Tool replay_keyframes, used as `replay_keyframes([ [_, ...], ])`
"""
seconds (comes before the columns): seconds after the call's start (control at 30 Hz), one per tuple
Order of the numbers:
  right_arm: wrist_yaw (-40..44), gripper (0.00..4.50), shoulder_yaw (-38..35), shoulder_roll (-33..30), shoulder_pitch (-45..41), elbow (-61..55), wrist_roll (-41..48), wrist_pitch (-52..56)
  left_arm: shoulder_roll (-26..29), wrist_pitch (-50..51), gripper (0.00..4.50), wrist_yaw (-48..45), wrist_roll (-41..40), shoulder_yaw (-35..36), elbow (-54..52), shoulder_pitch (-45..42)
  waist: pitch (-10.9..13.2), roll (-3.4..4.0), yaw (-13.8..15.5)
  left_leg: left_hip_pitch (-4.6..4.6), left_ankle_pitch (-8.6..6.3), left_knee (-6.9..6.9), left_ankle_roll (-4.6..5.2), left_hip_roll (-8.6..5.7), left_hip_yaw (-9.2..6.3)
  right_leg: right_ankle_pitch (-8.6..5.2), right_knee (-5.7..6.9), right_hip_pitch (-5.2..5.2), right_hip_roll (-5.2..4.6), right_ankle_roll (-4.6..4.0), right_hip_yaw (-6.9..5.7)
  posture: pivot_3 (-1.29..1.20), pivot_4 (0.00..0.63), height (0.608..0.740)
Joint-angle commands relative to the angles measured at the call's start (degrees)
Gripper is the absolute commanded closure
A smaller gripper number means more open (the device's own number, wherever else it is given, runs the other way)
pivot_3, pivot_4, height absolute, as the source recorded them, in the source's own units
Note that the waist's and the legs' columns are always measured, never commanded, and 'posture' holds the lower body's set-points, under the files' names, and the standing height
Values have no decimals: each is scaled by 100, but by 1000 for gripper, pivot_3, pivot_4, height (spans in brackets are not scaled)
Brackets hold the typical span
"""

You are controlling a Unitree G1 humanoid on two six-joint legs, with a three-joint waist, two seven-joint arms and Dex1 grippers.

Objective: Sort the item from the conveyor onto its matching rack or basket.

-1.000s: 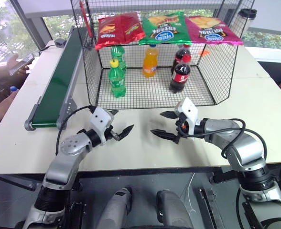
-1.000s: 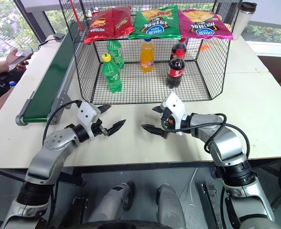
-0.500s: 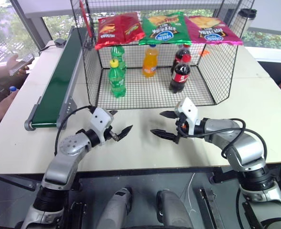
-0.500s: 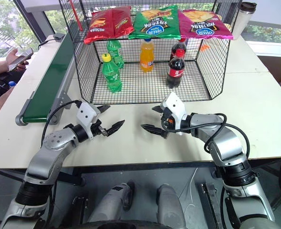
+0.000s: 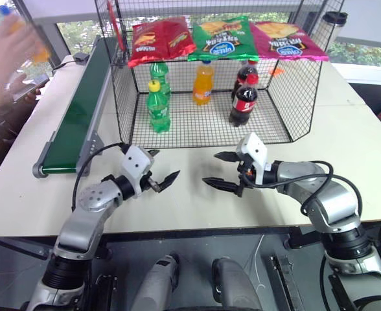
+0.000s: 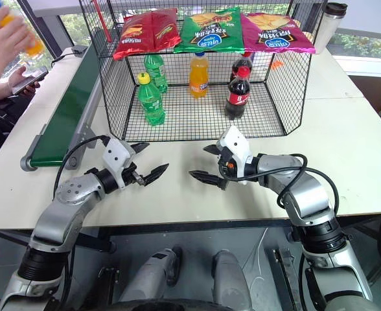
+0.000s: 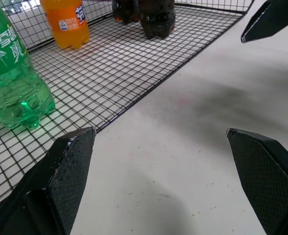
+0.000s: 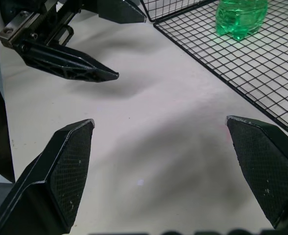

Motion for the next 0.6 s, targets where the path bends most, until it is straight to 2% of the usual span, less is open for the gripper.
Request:
replay_keyframes([
  [0.03,65,52,8,54,-232,-315,156,-74,-133,545,0,375,-701,834,-451,-110,0,0,-11,0,0,0,0,0,-1,-1,0,-1,0,2,0,0,150,739],
  [0.2,122,52,52,111,-433,-305,217,-97,142,965,0,649,-1120,1657,-854,-126,1,-1,-7,0,0,-1,0,6,0,0,1,-2,4,2,-1,0,150,739],
  [0.37,216,52,68,163,-658,-370,322,-117,532,1552,0,983,-1801,2786,-1200,-222,2,-4,-1,-1,0,-1,0,5,0,1,-1,-2,6,1,-1,0,150,739],
  [0.6,394,52,74,296,-837,-545,690,-11,1069,1724,0,887,-2106,3604,-1164,431,2,-4,-10,1,0,-6,-1,7,3,0,-1,-5,6,-2,2,0,150,739],
])
